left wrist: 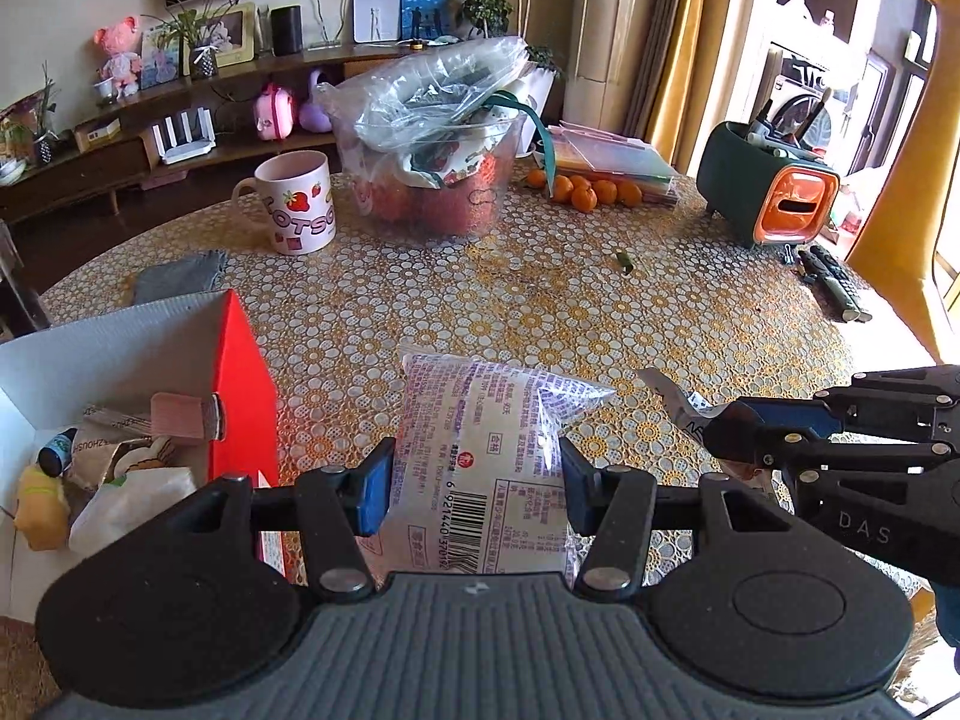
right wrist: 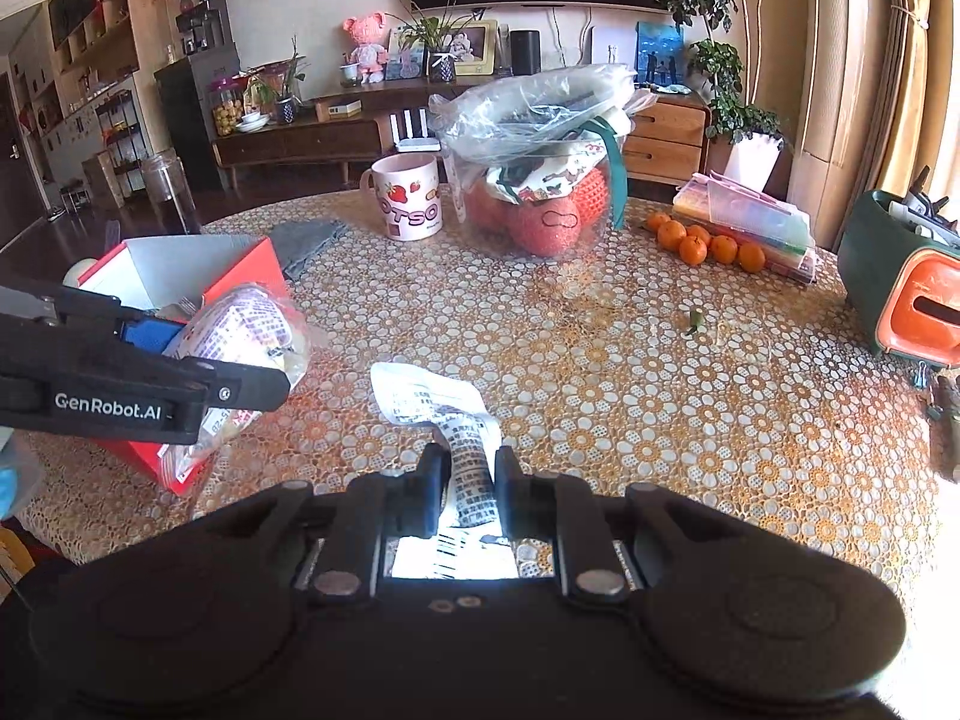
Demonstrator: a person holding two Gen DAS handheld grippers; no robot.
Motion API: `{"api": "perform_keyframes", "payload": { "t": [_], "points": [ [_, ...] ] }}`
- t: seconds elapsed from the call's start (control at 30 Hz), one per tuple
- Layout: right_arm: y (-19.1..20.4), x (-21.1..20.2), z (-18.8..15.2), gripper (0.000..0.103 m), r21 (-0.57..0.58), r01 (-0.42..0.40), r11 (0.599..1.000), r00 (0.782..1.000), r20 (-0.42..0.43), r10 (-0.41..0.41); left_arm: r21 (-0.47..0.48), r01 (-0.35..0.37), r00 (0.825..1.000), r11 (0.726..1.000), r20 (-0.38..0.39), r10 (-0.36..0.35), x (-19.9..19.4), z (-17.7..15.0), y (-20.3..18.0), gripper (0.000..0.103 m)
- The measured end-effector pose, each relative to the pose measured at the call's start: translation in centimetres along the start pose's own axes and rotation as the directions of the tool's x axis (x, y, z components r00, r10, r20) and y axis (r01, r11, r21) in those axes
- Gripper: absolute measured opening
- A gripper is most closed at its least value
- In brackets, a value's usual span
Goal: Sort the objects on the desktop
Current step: 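Carry the white printed packet and white bag over the red box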
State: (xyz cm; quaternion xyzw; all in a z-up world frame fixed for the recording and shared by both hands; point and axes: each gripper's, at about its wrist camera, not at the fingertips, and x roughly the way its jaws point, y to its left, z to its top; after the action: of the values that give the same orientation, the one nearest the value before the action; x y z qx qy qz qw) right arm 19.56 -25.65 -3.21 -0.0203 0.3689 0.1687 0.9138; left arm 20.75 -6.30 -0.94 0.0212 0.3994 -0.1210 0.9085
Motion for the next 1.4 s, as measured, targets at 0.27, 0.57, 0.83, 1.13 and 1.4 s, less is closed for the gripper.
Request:
{"api": "perform_keyframes", "payload": {
  "t": [0.27, 0.57, 0.83, 1.13, 1.4],
  "points": [
    [3.0, -2.6, 1.3, 0.017, -0.021, -0.015, 1.0, 0.998, 0.054, 0.016, -0.037, -0.019, 0.999, 0.999, 0.039, 0.02, -3.2, -0.9, 2.4, 0.054],
    [7.3, -3.2, 2.2, 0.017, -0.068, -0.037, 0.997, 0.998, 0.055, 0.04, -0.054, -0.047, 0.997, 0.997, 0.053, 0.05, -6.2, -2.0, 5.6, 0.054],
    [12.1, -2.9, 3.3, 0.017, -0.13, -0.08, 0.988, 0.995, 0.048, 0.087, -0.096, -0.089, 0.994, 0.991, 0.058, 0.095, -8.4, -2.9, 10.3, 0.054],
    [18.0, -1.1, 5.3, 0.017, -0.188, -0.151, 0.97, 0.987, 0.022, 0.158, -0.138, -0.159, 0.984, 0.978, 0.052, 0.167, -10.5, -3.9, 16.6, 0.054],
    [22.7, 1.5, 7.9, 0.017, -0.239, -0.196, 0.951, 0.979, 0.001, 0.202, -0.163, -0.24, 0.969, 0.957, 0.02, 0.247, -11.1, -4.0, 22.6, 0.054]
  ]
}}
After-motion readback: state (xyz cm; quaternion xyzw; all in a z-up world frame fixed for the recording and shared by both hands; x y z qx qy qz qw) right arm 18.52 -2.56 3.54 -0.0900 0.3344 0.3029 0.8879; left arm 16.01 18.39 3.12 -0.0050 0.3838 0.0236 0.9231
